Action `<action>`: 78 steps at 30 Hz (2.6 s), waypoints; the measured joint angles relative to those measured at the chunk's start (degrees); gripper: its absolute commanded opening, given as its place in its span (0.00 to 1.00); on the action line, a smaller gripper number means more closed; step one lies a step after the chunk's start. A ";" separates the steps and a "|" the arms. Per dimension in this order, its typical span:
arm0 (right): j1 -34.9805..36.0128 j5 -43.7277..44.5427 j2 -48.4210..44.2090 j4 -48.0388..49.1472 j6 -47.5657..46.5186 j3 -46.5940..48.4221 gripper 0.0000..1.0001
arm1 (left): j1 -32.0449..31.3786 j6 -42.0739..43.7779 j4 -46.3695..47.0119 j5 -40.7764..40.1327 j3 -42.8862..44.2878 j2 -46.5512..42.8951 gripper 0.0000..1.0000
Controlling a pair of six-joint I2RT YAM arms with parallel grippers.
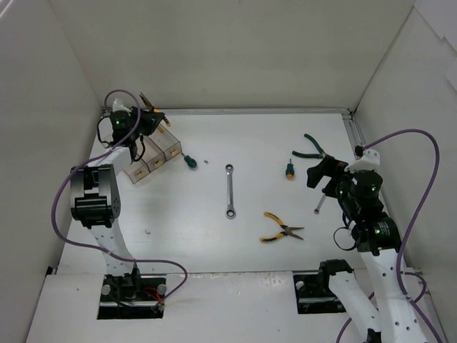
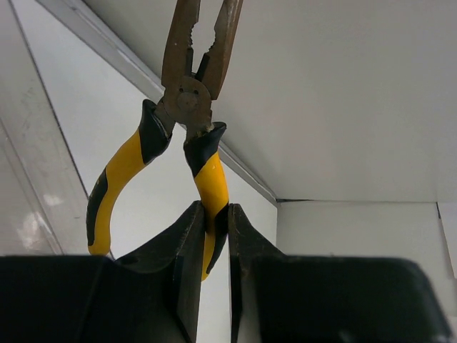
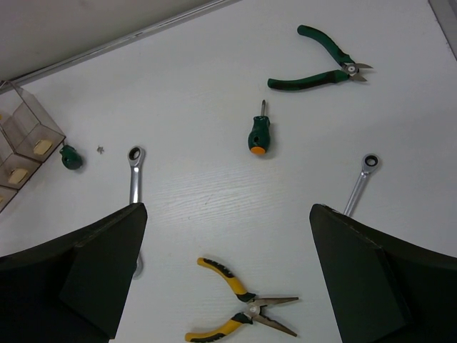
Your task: Sort the tools into containers
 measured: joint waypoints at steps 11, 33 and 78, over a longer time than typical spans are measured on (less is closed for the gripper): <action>0.02 1.49 0.24 -0.37 -0.46 0.00 0.98 | 0.76 -2.23 0.66 -0.02 -1.01 6.67 0.10; 0.00 2.12 0.52 -0.39 -0.44 0.00 0.98 | 0.90 0.50 -4.66 -0.20 -1.22 6.60 0.51; 0.00 6.43 2.91 -6.86 0.44 5.95 0.98 | -73.96 59.23 -69.11 -21.77 15.74 0.37 0.74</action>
